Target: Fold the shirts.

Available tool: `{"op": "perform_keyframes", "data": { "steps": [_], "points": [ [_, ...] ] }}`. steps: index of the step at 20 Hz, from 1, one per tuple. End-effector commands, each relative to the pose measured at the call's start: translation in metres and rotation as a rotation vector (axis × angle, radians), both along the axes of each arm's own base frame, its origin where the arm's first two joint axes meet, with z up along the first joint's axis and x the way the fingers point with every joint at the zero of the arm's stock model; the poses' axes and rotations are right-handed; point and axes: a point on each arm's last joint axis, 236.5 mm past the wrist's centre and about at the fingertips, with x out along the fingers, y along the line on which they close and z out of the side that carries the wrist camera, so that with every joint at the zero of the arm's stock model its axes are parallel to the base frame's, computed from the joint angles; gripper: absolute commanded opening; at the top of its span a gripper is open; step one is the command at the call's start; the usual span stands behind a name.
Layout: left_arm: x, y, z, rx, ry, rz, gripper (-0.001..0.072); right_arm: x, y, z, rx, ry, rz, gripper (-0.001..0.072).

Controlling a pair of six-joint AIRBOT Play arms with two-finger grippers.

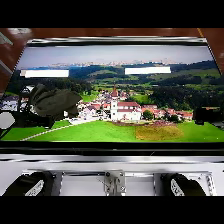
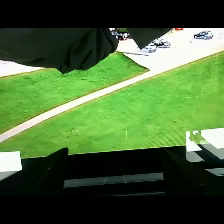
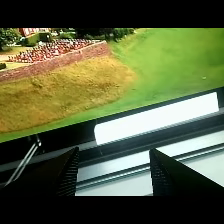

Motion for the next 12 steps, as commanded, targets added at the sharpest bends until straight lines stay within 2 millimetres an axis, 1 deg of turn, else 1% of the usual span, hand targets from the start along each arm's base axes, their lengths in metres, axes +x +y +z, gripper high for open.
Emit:
{"op": "perform_keyframes", "data": {
  "steps": [1,6,8,12],
  "points": [
    [0.000,0.000,0.000,0.000,0.000,0.001,0.0652,0.000,0.000,0.000,0.000,0.000,0.000,0.0581],
    [0.000,0.000,0.000,0.000,0.000,0.001,0.0652,0.001,0.000,0.001,0.000,-0.008,0.001,0.0581],
    [0.000,0.000,0.000,0.000,0.000,0.001,0.0652,0.011,-0.001,0.004,-0.007,-0.051,0.008,0.0581],
    [0.000,0.000,0.000,0.000,0.000,0.001,0.0652,0.040,-0.003,0.018,-0.025,-0.184,0.029,0.0581]
  ]
}}
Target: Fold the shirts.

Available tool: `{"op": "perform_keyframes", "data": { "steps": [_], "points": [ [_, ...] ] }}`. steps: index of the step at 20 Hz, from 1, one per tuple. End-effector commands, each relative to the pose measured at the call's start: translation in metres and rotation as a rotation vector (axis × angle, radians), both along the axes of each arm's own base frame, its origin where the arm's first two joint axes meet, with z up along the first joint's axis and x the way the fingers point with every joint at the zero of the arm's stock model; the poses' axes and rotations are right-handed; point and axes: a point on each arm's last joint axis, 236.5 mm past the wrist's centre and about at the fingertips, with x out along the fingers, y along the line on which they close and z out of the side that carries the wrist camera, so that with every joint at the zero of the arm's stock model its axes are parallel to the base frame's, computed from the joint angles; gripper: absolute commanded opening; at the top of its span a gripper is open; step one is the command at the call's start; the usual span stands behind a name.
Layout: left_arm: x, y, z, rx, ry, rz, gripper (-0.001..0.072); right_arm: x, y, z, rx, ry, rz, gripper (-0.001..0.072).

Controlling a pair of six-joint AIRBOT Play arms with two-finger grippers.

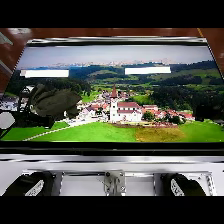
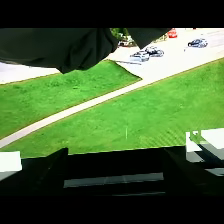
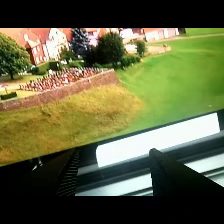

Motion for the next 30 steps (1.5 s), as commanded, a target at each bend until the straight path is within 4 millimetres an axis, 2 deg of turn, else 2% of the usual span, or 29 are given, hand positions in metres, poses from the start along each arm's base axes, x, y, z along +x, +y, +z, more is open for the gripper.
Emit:
{"op": "perform_keyframes", "data": {
  "steps": [1,4,6,8,14,15,16,17,18,19,22,24,27,30],
  "points": [
    [0.000,0.000,0.000,0.000,0.000,0.000,0.0652,0.025,-0.001,0.013,-0.015,-0.117,0.019,0.0581],
    [0.000,-0.002,0.000,-0.009,0.001,0.001,0.0652,0.031,0.005,0.016,0.008,-0.147,0.030,0.0581],
    [-0.001,-0.005,0.000,-0.024,0.002,0.001,0.0652,0.026,0.005,0.013,0.012,-0.124,0.027,0.0581],
    [0.007,-0.007,0.004,-0.032,-0.034,0.001,0.0652,0.018,0.005,0.008,0.015,-0.084,0.021,0.0580],
    [0.009,-0.012,0.005,-0.059,-0.044,0.000,0.0650,0.014,0.010,0.005,0.036,-0.065,0.023,0.0580],
    [0.018,-0.012,0.007,-0.060,-0.078,0.004,0.0629,0.014,0.012,0.005,0.043,-0.066,0.024,0.0580],
    [0.033,-0.006,0.011,-0.047,-0.132,0.029,0.0555,0.015,0.014,0.005,0.051,-0.067,0.026,0.0580],
    [0.046,0.003,0.013,-0.022,-0.162,0.053,0.0564,0.015,0.017,0.004,0.065,-0.068,0.030,0.0580],
    [0.057,0.014,0.010,0.016,-0.157,0.058,0.0615,0.016,0.021,0.004,0.082,-0.072,0.035,0.0580],
    [0.068,0.023,0.004,0.045,-0.133,0.070,0.0698,0.017,0.026,0.004,0.104,-0.076,0.042,0.0580],
    [0.105,0.049,-0.037,0.085,-0.003,0.105,0.0713,0.018,0.040,0.003,0.161,-0.079,0.057,0.0580],
    [0.112,0.063,-0.074,0.074,0.148,0.156,0.0713,0.018,0.044,0.003,0.180,-0.075,0.062,0.0580],
    [0.119,0.055,-0.111,-0.041,0.298,0.220,0.0713,0.018,0.044,0.003,0.181,-0.076,0.058,0.0580],
    [0.134,0.048,-0.120,-0.107,0.282,0.247,0.0709,0.018,0.044,0.003,0.183,-0.076,0.054,0.0580]
  ]
}}
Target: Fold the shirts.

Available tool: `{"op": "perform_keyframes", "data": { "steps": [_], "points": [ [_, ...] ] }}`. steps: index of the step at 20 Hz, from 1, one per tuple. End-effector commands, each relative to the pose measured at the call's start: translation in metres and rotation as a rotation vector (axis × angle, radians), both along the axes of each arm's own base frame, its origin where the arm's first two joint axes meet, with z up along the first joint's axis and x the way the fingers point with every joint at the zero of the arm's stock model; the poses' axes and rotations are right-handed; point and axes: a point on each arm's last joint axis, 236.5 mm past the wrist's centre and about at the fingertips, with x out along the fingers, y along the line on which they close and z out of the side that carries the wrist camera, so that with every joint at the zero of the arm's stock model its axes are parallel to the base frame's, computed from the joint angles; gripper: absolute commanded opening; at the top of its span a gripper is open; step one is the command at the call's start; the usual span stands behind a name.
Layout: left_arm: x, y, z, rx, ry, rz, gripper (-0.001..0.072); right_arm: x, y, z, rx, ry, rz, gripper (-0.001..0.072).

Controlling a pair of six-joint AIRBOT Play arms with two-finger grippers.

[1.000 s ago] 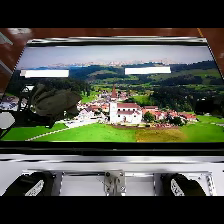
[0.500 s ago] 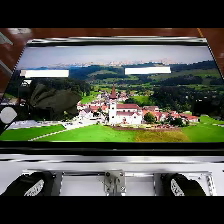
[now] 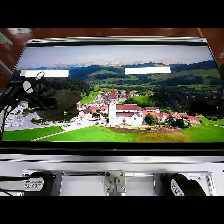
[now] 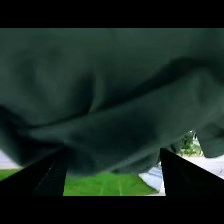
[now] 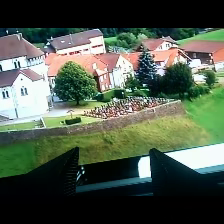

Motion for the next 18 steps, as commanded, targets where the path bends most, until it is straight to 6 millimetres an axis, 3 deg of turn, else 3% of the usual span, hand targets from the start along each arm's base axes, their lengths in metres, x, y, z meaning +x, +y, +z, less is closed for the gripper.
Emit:
{"op": "perform_keyframes", "data": {
  "steps": [1,2,3,4,6,8,10,12,14,16,18],
  "points": [
    [0.013,-0.005,-0.019,-0.074,0.027,0.047,0.0666,0.000,0.002,0.000,0.015,-0.001,-0.008,0.0580],
    [0.014,-0.005,-0.018,-0.073,0.020,0.047,0.0326,0.000,0.002,0.000,0.018,-0.001,-0.013,0.0580],
    [0.014,-0.005,-0.014,-0.074,0.017,0.047,0.0047,0.000,0.003,0.000,0.026,-0.002,-0.024,0.0580],
    [0.016,-0.007,-0.007,-0.082,0.005,0.054,0.0044,0.001,0.007,0.000,0.049,-0.003,-0.031,0.0580],
    [0.027,-0.019,0.028,-0.120,-0.086,0.025,0.0043,0.002,0.016,0.001,0.084,-0.008,-0.020,0.0579],
    [0.035,-0.042,0.087,-0.178,-0.221,-0.025,0.0042,0.006,0.016,0.003,0.085,-0.026,-0.019,0.0580],
    [0.027,-0.074,0.153,-0.266,-0.352,-0.073,0.0042,0.011,0.015,0.006,0.084,-0.053,-0.019,0.0580],
    [0.003,-0.120,0.223,-0.370,-0.498,-0.160,0.0041,0.017,0.015,0.010,0.083,-0.083,-0.020,0.0580],
    [-0.036,-0.166,0.277,-0.443,-0.594,-0.255,0.0041,0.016,0.015,0.010,0.079,-0.081,-0.015,0.0579],
    [-0.081,-0.212,0.304,-0.529,-0.613,-0.336,0.0041,0.008,0.015,0.008,0.058,-0.053,0.028,0.0580],
    [-0.121,-0.255,0.301,-0.603,-0.549,-0.413,0.0041,-0.007,0.017,0.001,0.035,0.014,0.086,0.0579]
  ]
}}
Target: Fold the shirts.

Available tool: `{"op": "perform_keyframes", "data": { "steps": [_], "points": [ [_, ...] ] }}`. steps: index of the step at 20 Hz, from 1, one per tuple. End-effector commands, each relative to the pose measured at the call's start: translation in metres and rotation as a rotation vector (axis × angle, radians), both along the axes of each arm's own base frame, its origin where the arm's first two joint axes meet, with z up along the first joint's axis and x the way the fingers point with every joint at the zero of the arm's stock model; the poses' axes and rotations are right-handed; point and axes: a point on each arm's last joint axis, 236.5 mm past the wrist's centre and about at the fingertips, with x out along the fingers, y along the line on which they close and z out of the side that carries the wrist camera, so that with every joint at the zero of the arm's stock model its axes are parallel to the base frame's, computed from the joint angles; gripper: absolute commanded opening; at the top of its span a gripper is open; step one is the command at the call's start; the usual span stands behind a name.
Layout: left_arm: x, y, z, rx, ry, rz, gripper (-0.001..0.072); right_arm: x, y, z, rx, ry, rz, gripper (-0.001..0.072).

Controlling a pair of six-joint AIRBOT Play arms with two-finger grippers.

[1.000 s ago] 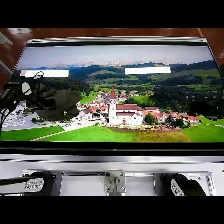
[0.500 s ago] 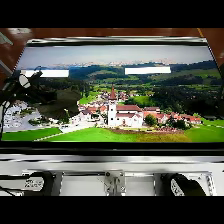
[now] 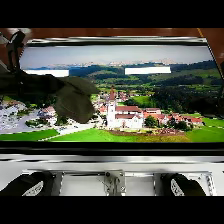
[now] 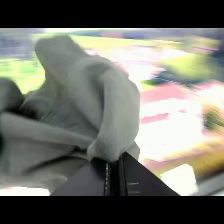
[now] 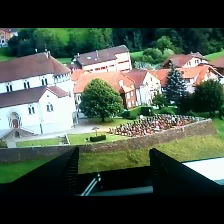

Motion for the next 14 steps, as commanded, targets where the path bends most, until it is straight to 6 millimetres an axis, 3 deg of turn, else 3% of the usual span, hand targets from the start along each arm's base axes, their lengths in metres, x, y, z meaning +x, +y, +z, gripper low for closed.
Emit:
{"op": "perform_keyframes", "data": {
  "steps": [1,5,7,9,10,11,12,13,14],
  "points": [
    [-0.079,-0.074,0.014,-0.106,0.044,-0.175,0.0041,-0.025,0.003,-0.010,-0.035,0.103,0.093,0.0580],
    [-0.117,-0.148,-0.068,-0.154,0.177,-0.244,0.0042,-0.068,0.007,-0.024,-0.033,0.290,0.159,0.0580],
    [-0.124,-0.173,-0.119,-0.162,0.238,-0.215,0.0042,-0.072,0.008,-0.025,-0.029,0.310,0.161,0.0580],
    [-0.122,-0.189,-0.153,-0.148,0.290,-0.192,0.0045,-0.064,0.009,-0.024,-0.023,0.273,0.155,0.0580],
    [-0.114,-0.190,-0.156,-0.148,0.299,-0.177,0.0193,-0.055,0.011,-0.021,-0.015,0.235,0.146,0.0580],
    [-0.100,-0.186,-0.150,-0.158,0.289,-0.152,0.0518,-0.043,0.014,-0.018,-0.004,0.184,0.143,0.0582],
    [-0.082,-0.173,-0.139,-0.168,0.284,-0.111,0.0709,-0.032,0.016,-0.015,0.005,0.141,0.143,0.0624],
    [-0.067,-0.152,-0.131,-0.148,0.291,-0.086,0.0709,-0.023,0.020,-0.014,0.018,0.113,0.156,0.0680],
    [-0.057,-0.122,-0.126,-0.097,0.298,-0.084,0.0709,-0.017,0.024,-0.017,0.027,0.107,0.178,0.0680]
  ]
}}
